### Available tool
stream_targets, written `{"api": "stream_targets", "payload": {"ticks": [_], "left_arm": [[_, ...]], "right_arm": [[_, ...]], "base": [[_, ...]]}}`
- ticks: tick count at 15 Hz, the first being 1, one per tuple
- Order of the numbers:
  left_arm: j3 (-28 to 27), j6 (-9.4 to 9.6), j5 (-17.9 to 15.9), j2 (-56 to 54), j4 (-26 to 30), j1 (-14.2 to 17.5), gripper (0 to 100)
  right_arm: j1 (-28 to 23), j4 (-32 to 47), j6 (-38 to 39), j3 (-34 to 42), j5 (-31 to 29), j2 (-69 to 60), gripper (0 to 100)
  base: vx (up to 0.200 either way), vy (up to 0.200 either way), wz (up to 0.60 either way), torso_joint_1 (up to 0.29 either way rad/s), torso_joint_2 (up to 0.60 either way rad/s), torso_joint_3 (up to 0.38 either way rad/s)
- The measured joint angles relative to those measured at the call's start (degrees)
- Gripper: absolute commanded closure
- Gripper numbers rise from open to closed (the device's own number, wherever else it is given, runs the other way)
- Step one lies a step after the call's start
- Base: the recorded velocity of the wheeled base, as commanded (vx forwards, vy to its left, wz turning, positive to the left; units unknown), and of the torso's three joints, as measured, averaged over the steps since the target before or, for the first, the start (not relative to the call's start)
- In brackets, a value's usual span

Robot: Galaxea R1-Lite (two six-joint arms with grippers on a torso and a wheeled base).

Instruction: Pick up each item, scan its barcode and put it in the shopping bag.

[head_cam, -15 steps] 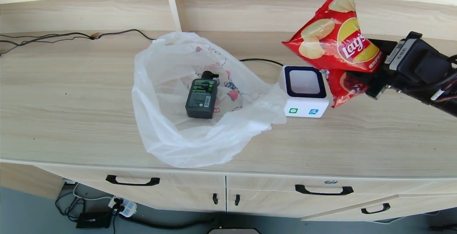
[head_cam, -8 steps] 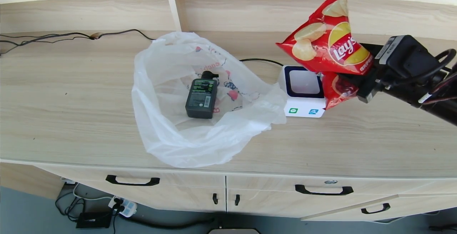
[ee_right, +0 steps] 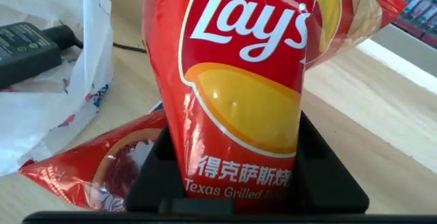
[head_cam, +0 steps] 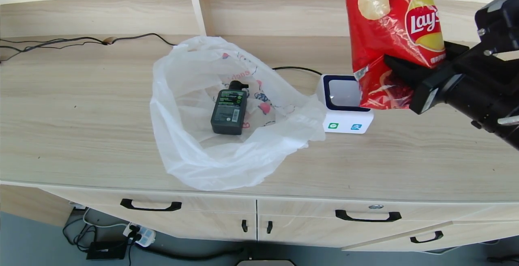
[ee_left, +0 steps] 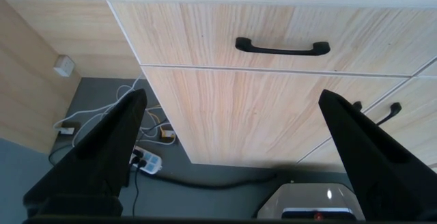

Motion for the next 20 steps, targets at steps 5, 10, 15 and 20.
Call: {"api": "stream_targets", "payload": {"ticks": [5, 10, 15, 20], "left_arm": [[0.0, 0.0, 0.0, 0.0, 0.0, 0.0, 0], [0.0, -0.41, 0.0, 0.0, 0.0, 0.0, 0], [0.0, -0.56, 0.0, 0.0, 0.0, 0.0, 0], [0.0, -1.82, 0.0, 0.0, 0.0, 0.0, 0]], "right_arm": [[4.6, 0.6, 7.7, 1.1, -8.3, -4.5, 100], [9.0, 1.2, 11.8, 2.1, -13.3, -7.2, 100], [8.7, 2.4, 14.2, 0.9, -14.4, -8.1, 100], [5.0, 13.1, 19.0, -7.5, -13.1, -8.1, 100]], "base": [[0.0, 0.0, 0.0, 0.0, 0.0, 0.0], [0.0, 0.0, 0.12, 0.0, 0.0, 0.0], [0.0, 0.0, 0.6, 0.003, 0.0, 0.001], [0.0, 0.0, 0.36, 0.0, 0.0, 0.0]]}}
